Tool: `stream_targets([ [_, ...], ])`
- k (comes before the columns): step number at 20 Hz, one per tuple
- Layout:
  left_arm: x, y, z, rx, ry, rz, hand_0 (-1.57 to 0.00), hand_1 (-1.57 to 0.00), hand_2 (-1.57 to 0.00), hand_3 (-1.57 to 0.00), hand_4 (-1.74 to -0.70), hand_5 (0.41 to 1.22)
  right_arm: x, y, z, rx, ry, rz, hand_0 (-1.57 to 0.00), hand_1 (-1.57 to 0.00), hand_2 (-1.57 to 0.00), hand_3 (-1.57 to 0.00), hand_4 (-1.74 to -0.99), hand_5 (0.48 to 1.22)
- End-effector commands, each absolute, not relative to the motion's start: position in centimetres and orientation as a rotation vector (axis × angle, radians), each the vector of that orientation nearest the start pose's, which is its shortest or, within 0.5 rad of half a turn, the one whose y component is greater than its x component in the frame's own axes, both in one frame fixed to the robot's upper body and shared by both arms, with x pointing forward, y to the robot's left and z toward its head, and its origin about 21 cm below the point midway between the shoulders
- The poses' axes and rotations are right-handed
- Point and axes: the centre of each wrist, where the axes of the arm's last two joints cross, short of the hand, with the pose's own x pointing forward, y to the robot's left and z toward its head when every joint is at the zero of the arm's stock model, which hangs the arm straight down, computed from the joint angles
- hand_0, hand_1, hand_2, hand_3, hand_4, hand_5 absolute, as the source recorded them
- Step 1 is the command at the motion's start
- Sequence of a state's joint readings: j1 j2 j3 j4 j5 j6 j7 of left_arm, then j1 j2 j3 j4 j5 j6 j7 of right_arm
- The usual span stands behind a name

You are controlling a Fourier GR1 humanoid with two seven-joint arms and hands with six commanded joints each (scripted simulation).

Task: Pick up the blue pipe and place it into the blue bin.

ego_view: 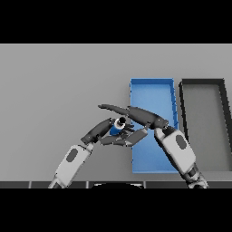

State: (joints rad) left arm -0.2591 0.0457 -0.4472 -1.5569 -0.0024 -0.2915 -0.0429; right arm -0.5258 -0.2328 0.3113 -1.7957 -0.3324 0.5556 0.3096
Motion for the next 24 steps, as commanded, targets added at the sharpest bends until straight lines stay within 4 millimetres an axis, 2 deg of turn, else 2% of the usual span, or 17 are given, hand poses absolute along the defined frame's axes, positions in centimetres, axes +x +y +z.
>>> stream_targets([
  [1,27.1,10.5,5.0,-0.585,-1.702,-0.776,-1.57,-1.57,-1.57,-1.57,-1.47,1.221,29.4,-13.4,18.4,0.682,-1.703,1.138,-0.03,-0.04,-0.09,0.0,-1.184,0.516],
  [3,27.3,10.5,5.1,-0.568,-1.699,-0.782,-1.57,-1.57,-1.57,-1.57,-1.47,1.221,29.7,-12.7,18.7,0.69,-1.685,1.169,-0.07,-0.11,-0.17,-0.04,-1.204,0.497],
  [4,27.3,10.8,4.9,-0.557,-1.69,-0.785,-1.57,-1.57,-1.57,-1.57,-1.46,1.221,29.9,-12.4,18.7,0.69,-1.675,1.183,-0.17,-0.22,-0.26,-0.13,-1.233,0.487],
  [6,27.2,10.6,4.9,-0.566,-1.657,-0.789,-1.57,-1.57,-1.57,-1.57,-1.56,1.221,29.9,-11.8,18.2,0.71,-1.674,1.206,-0.51,-0.53,-0.54,-0.4,-1.331,0.489],
  [8,27.2,10.2,5.0,-0.525,-1.652,-0.812,-1.57,-1.57,-1.57,-1.57,-1.62,1.221,30.0,-11.1,18.1,0.725,-1.679,1.201,-0.88,-0.88,-0.91,-0.76,-1.467,0.518],
  [11,27.1,10.4,5.0,-0.59,-1.675,-0.756,-1.57,-1.57,-1.57,-1.52,-1.68,1.221,30.0,-10.2,17.8,0.764,-1.655,1.177,-1.22,-1.22,-1.23,-1.02,-1.581,0.65],
  [12,27.2,10.4,5.1,-0.612,-1.68,-0.742,-1.57,-1.57,-1.57,-1.53,-1.69,1.221,30.1,-10.4,17.9,0.792,-1.659,1.151,-1.29,-1.29,-1.3,-1.1,-1.606,0.765],
  [14,26.9,10.1,5.2,-0.636,-1.688,-0.736,-1.57,-1.57,-1.57,-1.49,-1.71,1.221,29.6,-10.1,17.6,0.82,-1.674,1.158,-1.39,-1.39,-1.4,-1.25,-1.648,0.929],
  [17,27.0,10.2,5.2,-0.624,-1.689,-0.74,-1.57,-1.57,-1.57,-1.44,-1.72,1.221,29.3,-10.0,17.4,0.816,-1.704,1.17,-1.48,-1.48,-1.48,-1.4,-1.692,1.071],
  [20,27.2,10.4,5.3,-0.611,-1.696,-0.743,-1.57,-1.57,-1.57,-1.43,-1.73,1.221,29.3,-10.0,17.3,0.836,-1.707,1.158,-1.52,-1.52,-1.53,-1.48,-1.716,1.144],
  [24,27.1,10.9,5.4,-0.542,-1.743,-0.751,-1.57,-1.57,-1.57,-1.45,-1.72,1.221,29.0,-9.6,17.1,0.826,-1.741,1.116,-1.55,-1.55,-1.55,-1.54,-1.731,1.19],
])
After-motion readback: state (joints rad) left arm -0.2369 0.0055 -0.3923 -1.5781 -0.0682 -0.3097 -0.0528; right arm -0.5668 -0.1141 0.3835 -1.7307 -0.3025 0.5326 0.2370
